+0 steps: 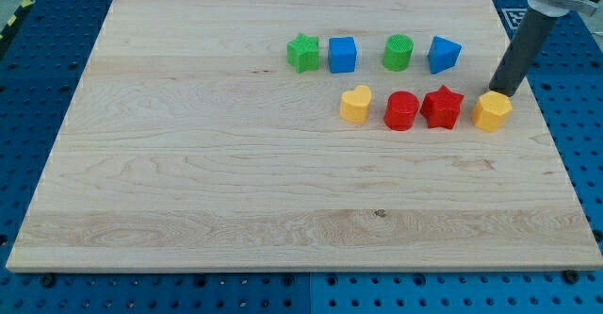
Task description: Move the red star bottom left to the yellow hexagon
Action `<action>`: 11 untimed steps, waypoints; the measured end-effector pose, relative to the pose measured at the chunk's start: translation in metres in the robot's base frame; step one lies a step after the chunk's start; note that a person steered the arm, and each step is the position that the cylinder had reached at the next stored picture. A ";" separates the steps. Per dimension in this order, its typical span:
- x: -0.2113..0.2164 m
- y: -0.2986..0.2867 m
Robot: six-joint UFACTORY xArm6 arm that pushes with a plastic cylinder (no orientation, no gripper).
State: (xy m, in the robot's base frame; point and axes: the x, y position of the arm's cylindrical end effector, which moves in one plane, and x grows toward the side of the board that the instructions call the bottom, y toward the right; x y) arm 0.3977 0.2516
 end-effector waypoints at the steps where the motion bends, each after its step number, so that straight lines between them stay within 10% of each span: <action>1: 0.000 -0.020; 6: 0.009 -0.084; 11: 0.125 -0.094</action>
